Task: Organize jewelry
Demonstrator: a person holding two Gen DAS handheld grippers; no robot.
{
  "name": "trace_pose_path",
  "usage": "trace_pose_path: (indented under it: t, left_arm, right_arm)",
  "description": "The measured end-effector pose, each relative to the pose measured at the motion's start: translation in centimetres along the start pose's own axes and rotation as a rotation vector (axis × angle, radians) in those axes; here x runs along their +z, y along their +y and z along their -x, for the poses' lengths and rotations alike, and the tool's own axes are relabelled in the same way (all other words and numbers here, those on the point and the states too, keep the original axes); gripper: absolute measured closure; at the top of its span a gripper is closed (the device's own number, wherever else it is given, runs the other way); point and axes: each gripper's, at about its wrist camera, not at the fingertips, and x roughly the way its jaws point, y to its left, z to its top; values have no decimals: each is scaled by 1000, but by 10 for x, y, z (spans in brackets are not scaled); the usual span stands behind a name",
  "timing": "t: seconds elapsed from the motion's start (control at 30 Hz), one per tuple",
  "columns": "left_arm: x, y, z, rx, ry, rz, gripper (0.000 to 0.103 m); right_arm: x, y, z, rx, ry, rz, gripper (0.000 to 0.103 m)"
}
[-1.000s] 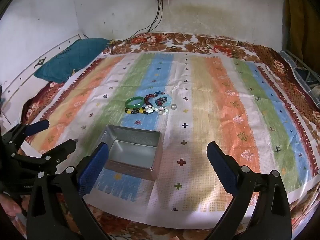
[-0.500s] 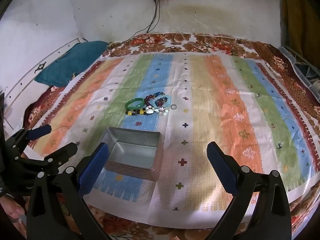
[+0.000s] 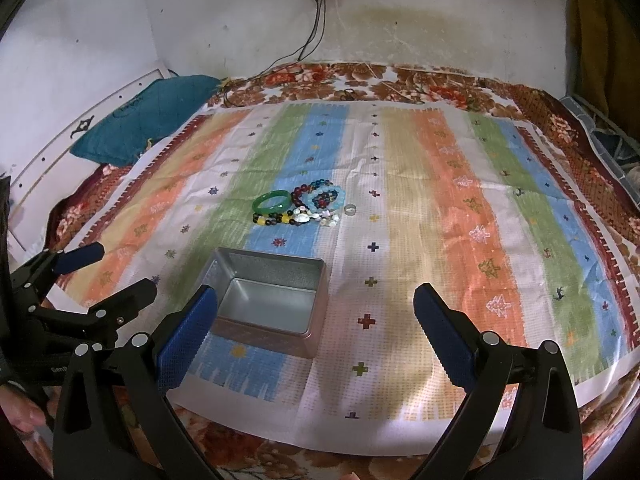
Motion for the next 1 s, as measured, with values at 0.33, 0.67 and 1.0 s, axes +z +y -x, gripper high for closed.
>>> trace_pose_path:
  t: [0.33, 0.67, 1.0]
  left_arm:
    - [-9, -6, -3, 0, 5, 6, 5]
    - [-7, -4, -2, -6, 10, 7, 5]
    - [-3, -4, -5, 6, 21, 18, 5]
  right_arm:
    - [1, 0, -2, -1, 8, 4, 4]
    - [0, -1, -6, -6, 20, -2, 4]
    - [1, -3, -8, -17, 33, -7, 4]
